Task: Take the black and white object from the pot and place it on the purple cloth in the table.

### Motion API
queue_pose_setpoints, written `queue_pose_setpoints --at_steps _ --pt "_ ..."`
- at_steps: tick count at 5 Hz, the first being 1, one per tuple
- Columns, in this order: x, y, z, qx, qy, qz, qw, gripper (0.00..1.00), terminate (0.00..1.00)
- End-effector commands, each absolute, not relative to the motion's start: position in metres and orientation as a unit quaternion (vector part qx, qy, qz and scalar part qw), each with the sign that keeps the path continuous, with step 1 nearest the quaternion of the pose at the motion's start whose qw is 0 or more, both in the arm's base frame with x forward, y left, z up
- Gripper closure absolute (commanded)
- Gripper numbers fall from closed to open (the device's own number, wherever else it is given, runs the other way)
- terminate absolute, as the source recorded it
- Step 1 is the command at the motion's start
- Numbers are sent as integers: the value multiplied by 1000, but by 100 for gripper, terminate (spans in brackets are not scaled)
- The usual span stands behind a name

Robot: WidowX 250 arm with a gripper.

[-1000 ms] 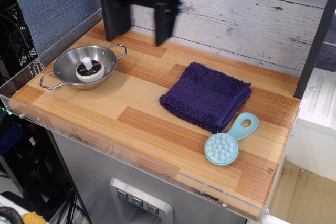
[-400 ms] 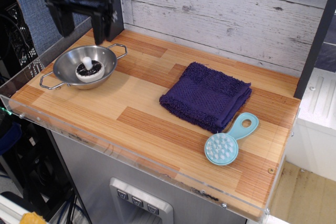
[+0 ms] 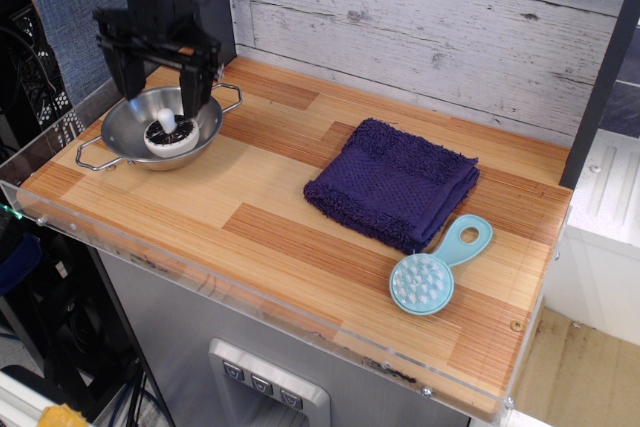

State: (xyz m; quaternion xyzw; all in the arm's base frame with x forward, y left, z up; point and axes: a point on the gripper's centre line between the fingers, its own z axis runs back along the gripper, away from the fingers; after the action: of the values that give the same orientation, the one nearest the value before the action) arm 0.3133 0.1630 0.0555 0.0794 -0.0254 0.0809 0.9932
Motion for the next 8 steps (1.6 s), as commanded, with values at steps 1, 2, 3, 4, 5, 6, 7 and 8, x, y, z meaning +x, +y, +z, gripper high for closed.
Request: queue_pose_setpoints --at_steps 1,2,3,4,5,6,7,8 --pt "322 178 47 106 -12 85 991 0 0" --pt "319 183 38 99 5 91 991 0 0" --pt "316 188 30 70 19 106 992 0 0" --pt "316 187 29 64 18 107 992 100 0" --pt "316 184 42 58 12 104 993 100 0" --pt "315 176 82 43 -14 112 993 100 0" --pt "318 153 130 -14 -50 91 994 100 0" --pt "326 104 169 -23 -59 35 997 100 0"
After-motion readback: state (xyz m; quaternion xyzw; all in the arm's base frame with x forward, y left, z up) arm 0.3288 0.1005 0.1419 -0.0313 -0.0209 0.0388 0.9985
